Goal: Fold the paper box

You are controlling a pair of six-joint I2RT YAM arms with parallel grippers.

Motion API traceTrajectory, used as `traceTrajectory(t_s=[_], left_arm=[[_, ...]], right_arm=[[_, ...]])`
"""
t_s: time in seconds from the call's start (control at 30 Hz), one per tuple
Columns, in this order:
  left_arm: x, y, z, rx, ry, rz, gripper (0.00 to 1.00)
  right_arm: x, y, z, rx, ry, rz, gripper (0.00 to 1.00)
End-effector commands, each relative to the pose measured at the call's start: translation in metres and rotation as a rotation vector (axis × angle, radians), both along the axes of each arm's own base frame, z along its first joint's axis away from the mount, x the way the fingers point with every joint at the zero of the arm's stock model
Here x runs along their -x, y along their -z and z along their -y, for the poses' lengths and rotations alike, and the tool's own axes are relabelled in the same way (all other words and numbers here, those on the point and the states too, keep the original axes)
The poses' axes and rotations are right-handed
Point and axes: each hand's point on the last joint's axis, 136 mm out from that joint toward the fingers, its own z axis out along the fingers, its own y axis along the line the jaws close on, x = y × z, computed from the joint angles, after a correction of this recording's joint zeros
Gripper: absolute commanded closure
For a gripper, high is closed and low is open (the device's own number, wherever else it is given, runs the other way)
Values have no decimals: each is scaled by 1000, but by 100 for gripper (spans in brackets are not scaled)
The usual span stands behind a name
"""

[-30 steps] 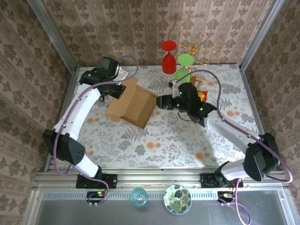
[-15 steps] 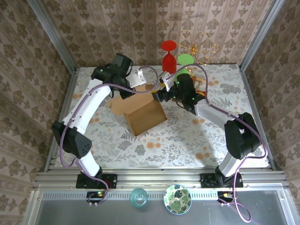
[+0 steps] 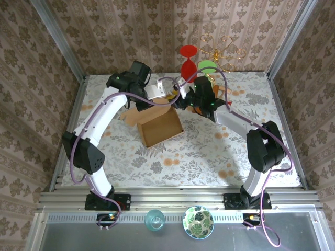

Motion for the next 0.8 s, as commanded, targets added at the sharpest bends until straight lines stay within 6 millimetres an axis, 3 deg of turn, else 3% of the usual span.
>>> traceTrajectory(t_s=[0.0,0.1,0.2,0.3,0.33,0.37,0.4,0.47,0.63,0.77], left_arm=[[-1,-9,10,30,47,16,100],[-5,-11,9,34,32,28,100],[-13,-19,9,73,-32,46,99],[-39,-48,-5,185,-268,144,76],[-48,-60,-16,275,-389,164,70],[-56,-73,-38,389,-550,174,58],[-59,-79,-60,492,-709,163,53],[-51,-78,-112,714,-1031,97,53],[-19,-43,-192,1061,-1423,-61,63],[-21,-11,-216,1170,-1548,-223,67]], right_arm=[[0,-4,-10,7,-40,10,65],[-2,-1,-13,20,-38,5,76],[-2,3,-15,45,-29,3,97],[-5,5,-9,23,15,8,100],[-6,5,-5,-1,31,16,100],[-5,5,-2,-17,42,26,100],[-4,7,0,-20,46,28,100],[1,9,3,-19,42,31,100],[6,14,6,-18,55,41,100],[5,21,7,4,90,68,100]])
